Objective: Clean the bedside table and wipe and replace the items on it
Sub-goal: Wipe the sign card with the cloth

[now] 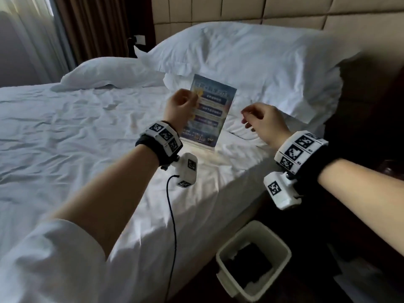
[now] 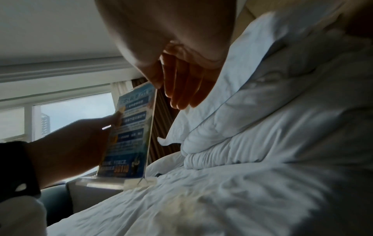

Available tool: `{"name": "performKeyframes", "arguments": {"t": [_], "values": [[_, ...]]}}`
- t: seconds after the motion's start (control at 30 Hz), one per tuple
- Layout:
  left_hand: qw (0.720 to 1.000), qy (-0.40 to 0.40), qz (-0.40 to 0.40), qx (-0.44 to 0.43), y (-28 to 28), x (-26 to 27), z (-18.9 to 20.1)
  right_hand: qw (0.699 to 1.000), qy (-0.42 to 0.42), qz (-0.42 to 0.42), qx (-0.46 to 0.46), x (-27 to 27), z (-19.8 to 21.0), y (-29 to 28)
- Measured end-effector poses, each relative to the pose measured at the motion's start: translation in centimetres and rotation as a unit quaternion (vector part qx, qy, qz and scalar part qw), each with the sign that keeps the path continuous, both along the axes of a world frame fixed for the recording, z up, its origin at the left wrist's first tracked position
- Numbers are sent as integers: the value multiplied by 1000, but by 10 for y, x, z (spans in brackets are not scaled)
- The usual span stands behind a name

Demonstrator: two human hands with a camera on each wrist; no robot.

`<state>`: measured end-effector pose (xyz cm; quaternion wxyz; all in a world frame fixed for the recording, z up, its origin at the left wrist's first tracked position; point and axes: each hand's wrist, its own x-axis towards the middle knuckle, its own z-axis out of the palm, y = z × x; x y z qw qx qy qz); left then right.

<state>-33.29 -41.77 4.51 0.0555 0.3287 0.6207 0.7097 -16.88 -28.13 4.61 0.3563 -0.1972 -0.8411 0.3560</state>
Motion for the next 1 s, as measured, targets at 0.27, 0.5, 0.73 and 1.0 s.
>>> {"name": "performKeyframes", "arguments": {"t": [0.27,0.5,0.73,1.0], "values": [[985,-25,-170,1,90,100,2,984,121,-125,32,115,4,68],[957,-20,-289,16,176,204,-4,949,93,-298,37,238,-20,115],[928,-59,-367,-9,240,276,-29,854,-106,-510,-21,352,-56,167],[916,-89,-391,-3,300,311,-28,735,-440,-484,-178,408,-92,203]]}}
